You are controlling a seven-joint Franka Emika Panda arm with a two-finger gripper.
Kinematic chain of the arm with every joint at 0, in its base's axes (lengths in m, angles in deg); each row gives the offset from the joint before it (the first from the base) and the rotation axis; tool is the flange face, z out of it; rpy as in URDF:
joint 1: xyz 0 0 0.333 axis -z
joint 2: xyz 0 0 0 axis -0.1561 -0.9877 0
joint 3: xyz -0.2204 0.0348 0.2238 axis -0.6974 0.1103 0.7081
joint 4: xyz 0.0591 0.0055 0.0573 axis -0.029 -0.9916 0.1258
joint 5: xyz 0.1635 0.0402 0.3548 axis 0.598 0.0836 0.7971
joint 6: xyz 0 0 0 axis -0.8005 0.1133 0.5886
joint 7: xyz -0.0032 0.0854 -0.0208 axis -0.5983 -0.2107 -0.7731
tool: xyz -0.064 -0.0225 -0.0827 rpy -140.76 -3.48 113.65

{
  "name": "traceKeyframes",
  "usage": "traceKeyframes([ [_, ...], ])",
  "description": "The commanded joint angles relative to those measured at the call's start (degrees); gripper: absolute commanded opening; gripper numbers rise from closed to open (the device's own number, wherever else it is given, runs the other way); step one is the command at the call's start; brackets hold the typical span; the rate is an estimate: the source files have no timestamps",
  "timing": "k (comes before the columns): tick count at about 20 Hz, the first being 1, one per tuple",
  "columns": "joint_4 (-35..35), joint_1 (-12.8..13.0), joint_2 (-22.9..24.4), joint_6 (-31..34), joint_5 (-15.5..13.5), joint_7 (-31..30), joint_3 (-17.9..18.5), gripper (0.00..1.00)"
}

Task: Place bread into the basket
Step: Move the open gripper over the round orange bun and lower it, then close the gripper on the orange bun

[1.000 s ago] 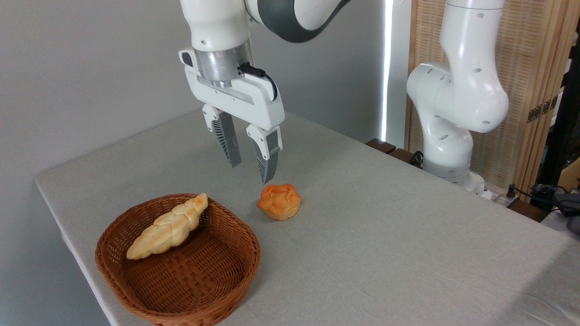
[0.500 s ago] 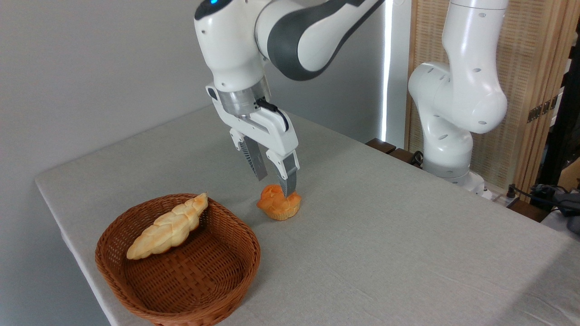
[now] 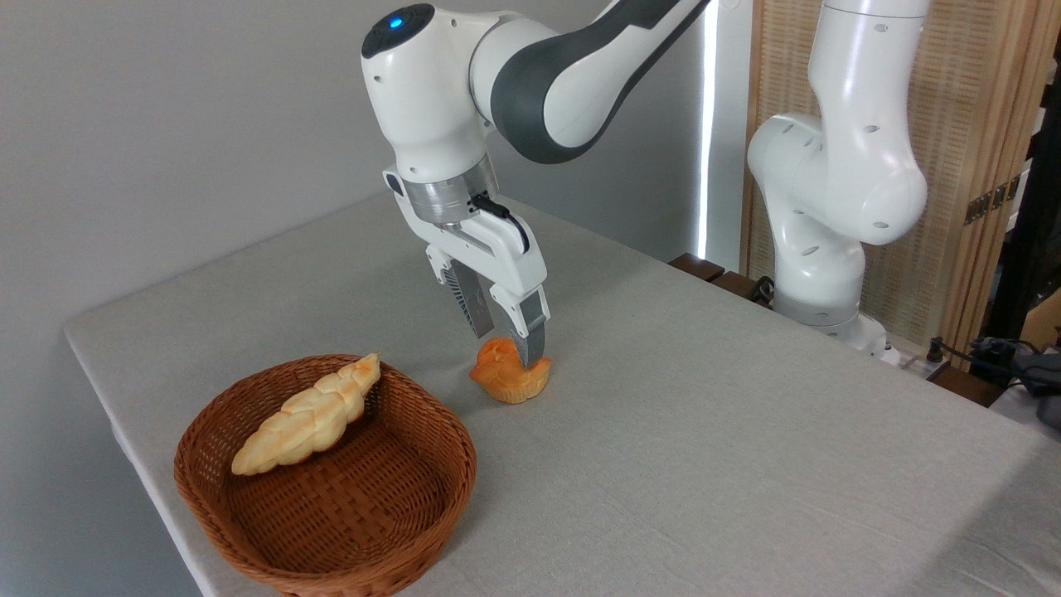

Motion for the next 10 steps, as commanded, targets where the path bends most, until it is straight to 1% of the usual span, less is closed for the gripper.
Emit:
traceKeyframes([
  [1, -0.6, 0.3, -0.8, -1.4, 0.3, 1.3, 0.1, 1.0],
  [10, -0.6, 0.3, -2.3, -2.8, 1.1, 1.3, 0.1, 1.0],
])
